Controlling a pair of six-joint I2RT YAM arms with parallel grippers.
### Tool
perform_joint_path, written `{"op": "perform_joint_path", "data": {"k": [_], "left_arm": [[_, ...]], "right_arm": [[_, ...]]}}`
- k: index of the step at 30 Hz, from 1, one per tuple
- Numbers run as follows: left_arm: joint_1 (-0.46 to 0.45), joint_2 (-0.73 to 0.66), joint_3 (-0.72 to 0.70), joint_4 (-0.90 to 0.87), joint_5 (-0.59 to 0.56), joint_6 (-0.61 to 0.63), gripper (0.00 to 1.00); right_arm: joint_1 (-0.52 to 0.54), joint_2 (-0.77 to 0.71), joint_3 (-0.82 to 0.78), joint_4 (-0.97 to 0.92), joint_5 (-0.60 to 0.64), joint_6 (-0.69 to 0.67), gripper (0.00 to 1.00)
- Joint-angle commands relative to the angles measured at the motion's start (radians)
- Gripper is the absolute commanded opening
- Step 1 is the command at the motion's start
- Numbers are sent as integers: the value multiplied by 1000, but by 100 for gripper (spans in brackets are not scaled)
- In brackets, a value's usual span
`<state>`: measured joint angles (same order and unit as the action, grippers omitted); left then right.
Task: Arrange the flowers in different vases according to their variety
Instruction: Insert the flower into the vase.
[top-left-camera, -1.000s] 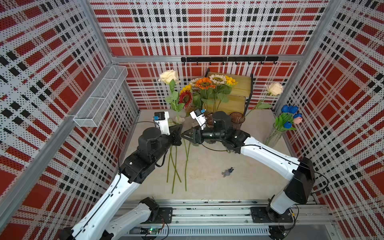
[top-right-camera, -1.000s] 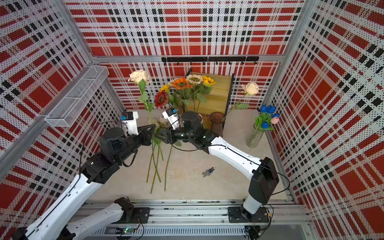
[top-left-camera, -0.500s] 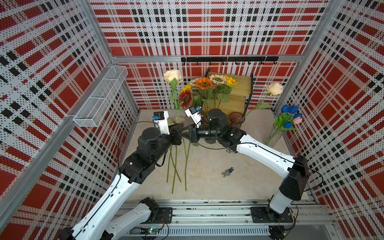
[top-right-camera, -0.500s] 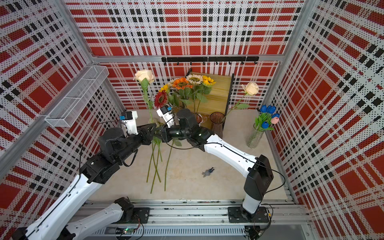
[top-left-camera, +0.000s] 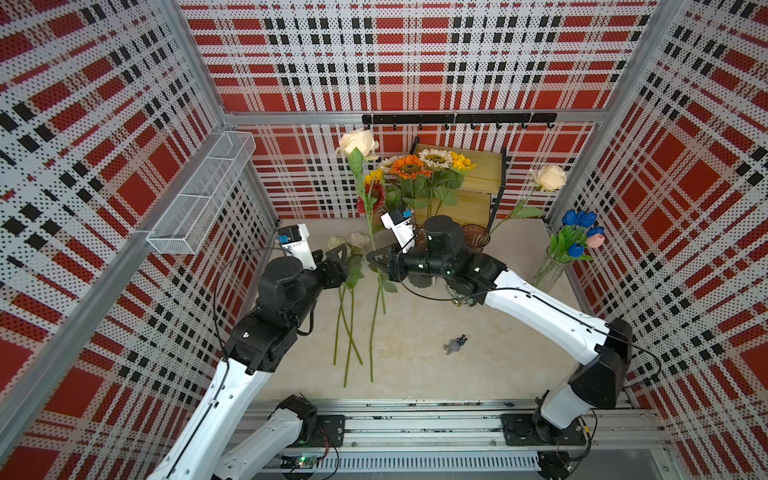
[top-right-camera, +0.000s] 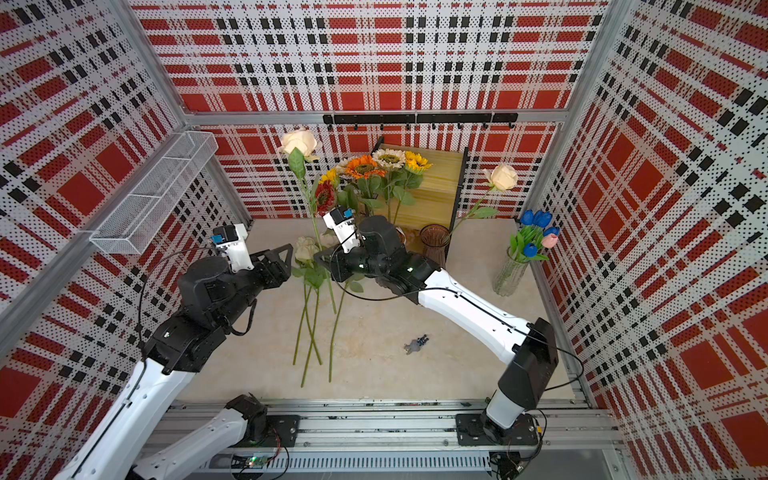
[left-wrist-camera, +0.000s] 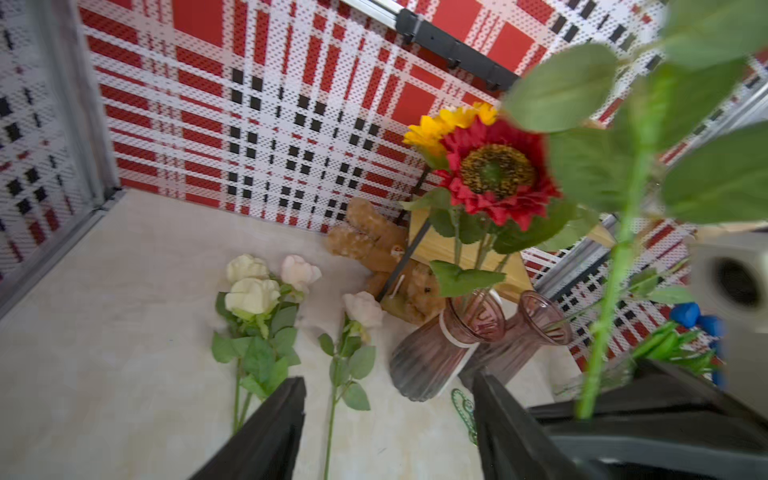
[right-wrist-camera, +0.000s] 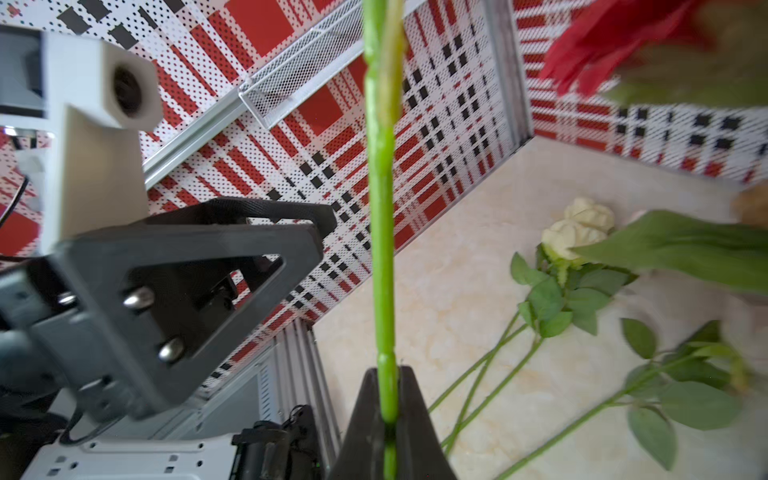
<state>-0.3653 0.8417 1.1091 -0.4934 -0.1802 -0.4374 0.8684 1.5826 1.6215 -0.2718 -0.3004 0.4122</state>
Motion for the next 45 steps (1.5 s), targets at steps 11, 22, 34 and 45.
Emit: {"op": "perform_joint_path", "data": {"k": [11, 22, 34, 45], "left_arm": [[211, 3, -233, -82, 184, -6, 66], [252, 27, -282, -75, 239, -4, 66], [273, 50, -287, -71, 249, -3, 66], [282, 39, -289, -73, 248, -5, 65]], "right_arm": [[3, -446, -233, 68, 727, -239, 0], [-242, -545, -544, 478, 753, -345, 0], [-457, -344, -554, 668, 589, -291, 0], [-527, -147, -482, 748, 516, -231, 0]]}}
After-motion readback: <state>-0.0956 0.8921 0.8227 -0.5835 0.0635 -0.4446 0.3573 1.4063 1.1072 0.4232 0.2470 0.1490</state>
